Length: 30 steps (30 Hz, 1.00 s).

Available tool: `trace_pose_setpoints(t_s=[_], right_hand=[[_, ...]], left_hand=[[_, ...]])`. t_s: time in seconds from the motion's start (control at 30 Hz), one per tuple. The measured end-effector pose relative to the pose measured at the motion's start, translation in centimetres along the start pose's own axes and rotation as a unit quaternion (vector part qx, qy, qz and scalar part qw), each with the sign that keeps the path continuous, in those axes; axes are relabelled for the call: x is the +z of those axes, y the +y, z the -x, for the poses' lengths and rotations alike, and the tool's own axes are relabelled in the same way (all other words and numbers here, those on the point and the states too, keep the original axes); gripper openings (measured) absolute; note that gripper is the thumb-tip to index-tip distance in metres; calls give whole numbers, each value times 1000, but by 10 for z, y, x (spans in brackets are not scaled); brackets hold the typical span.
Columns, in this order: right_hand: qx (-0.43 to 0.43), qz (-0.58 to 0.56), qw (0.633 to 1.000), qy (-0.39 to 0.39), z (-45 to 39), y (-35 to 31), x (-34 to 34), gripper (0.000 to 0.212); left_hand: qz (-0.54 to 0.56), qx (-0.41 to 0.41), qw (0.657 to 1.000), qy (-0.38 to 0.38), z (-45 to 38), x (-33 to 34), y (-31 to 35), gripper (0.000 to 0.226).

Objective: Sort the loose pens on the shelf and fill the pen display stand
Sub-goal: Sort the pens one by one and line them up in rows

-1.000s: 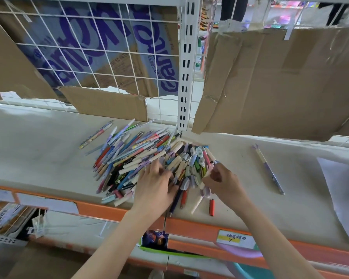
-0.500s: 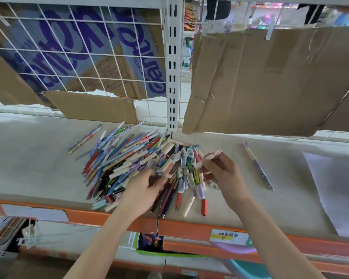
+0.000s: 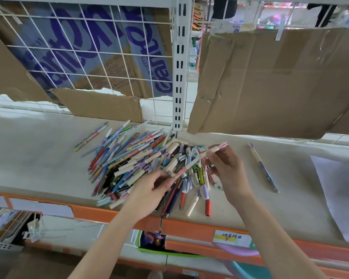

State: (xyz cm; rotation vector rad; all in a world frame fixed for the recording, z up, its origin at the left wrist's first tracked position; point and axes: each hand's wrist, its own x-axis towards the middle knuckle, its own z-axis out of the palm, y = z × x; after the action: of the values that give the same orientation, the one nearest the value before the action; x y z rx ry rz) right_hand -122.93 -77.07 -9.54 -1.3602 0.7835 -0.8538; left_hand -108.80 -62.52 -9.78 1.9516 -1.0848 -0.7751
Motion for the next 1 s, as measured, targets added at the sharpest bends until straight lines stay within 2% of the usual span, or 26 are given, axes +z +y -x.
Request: trace_pose_setpoints(t_s=[0.07, 0.2, 0.37, 0.47, 0.53, 0.63, 0.87, 1.0], right_hand=[[6, -20, 1000, -3, 0, 1, -1, 3], [33, -130, 991, 18, -2, 0, -5, 6], [31, -68, 997, -27, 0, 0, -10, 7], [47, -41, 996, -69, 4, 2, -6, 13], [62, -82, 991, -80, 7, 3, 0, 16], [67, -140, 987, -51, 8, 0, 7, 13], [75, -202, 976, 30, 10, -5, 8, 18], [82, -220, 970, 60, 9, -9, 5, 23]], left_hand=[[-4, 3, 1000, -5, -1, 0, 1, 7], [-4, 14, 1000, -8, -2, 1, 5, 9], [-6, 23, 1000, -18, -5, 2, 10, 9], [10, 53, 998, -23, -6, 8, 17, 17], [34, 65, 997, -20, -8, 11, 22, 26], [80, 52, 995, -23, -12, 16, 29, 30], [13, 101, 992, 70, -18, 40, 42, 23], [-57, 174, 972, 146, -15, 56, 49, 21]])
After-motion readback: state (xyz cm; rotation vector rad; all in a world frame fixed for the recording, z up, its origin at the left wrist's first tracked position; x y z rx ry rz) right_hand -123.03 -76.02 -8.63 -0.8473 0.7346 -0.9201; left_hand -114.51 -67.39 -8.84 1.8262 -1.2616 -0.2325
